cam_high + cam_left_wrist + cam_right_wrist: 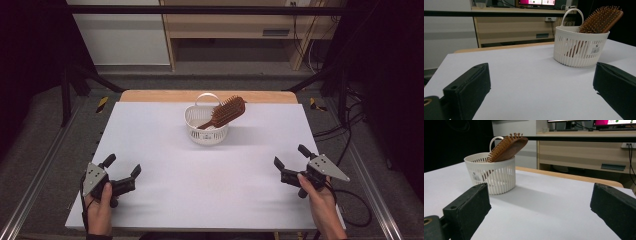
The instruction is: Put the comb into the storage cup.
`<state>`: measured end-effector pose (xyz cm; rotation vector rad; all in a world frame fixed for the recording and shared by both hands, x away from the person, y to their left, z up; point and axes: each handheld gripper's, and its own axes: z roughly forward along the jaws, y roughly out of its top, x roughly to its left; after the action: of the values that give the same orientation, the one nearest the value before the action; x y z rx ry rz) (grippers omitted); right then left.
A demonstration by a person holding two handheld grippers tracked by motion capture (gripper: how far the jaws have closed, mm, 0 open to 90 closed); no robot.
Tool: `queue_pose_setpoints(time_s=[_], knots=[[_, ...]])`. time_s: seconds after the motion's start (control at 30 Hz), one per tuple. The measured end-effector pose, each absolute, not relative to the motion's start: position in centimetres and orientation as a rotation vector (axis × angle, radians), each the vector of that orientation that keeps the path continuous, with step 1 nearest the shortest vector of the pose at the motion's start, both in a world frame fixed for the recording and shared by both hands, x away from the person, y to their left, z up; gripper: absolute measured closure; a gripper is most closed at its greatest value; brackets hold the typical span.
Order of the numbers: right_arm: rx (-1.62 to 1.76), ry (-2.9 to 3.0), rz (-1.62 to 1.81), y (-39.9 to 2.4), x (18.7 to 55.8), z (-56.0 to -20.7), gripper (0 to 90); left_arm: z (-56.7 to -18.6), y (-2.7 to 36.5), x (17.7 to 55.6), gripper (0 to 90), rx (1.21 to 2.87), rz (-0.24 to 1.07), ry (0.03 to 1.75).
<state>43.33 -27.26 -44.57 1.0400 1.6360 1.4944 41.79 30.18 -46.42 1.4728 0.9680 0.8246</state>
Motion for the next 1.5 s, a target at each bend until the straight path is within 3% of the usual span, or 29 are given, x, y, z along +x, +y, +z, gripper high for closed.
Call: queue_pose_setpoints(time_s=[1.5], knots=[[0.932,1.811,1.565,-24.0,42.8,-46.1,2.6,-46.6,28.4,41.1,0.9,1.540,0.767,0.891]])
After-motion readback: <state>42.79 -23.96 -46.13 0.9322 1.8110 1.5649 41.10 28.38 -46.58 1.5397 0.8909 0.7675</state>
